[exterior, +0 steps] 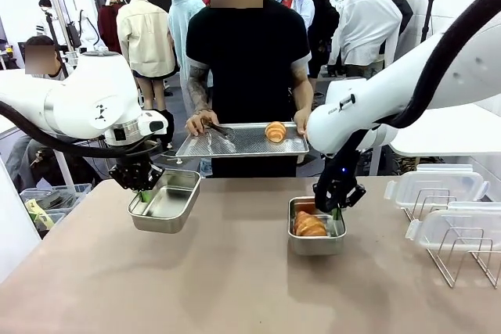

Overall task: Place the bread in airtight containers.
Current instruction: Once an object is inside an Airtight Container , place the container in the center of the table.

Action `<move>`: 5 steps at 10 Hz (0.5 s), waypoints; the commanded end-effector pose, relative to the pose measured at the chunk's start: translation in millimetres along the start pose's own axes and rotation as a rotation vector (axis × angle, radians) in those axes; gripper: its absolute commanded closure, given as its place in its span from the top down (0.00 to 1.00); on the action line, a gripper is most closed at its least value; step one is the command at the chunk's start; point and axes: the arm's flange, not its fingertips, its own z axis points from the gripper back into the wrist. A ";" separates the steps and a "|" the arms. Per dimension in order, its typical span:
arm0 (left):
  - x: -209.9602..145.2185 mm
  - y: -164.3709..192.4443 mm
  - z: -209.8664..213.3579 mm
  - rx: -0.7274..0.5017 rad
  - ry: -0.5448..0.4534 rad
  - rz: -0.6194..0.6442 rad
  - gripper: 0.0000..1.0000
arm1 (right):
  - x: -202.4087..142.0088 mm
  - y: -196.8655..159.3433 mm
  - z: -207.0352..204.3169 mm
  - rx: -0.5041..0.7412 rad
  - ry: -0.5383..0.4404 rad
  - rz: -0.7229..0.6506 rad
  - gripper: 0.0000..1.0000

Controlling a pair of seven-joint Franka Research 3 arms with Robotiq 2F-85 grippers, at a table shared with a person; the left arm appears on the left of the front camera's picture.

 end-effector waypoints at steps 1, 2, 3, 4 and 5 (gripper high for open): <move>0.0 1.3 3.6 0.012 -0.003 -0.007 0.00 | 15.2 8.5 -5.3 0.026 0.017 0.004 0.00; 0.0 1.3 3.6 0.012 -0.003 -0.007 0.00 | 15.6 11.5 -11.7 0.007 0.010 0.036 0.00; 0.0 1.3 3.6 0.012 -0.003 -0.007 0.00 | 14.6 8.9 -11.9 -0.008 -0.003 0.041 0.00; 0.0 1.3 3.6 0.012 -0.003 -0.007 0.00 | 11.3 10.3 -10.6 0.002 -0.039 0.042 0.00; 0.0 1.3 3.6 0.012 -0.003 -0.007 0.00 | 6.9 13.6 -8.5 0.003 -0.080 0.033 0.06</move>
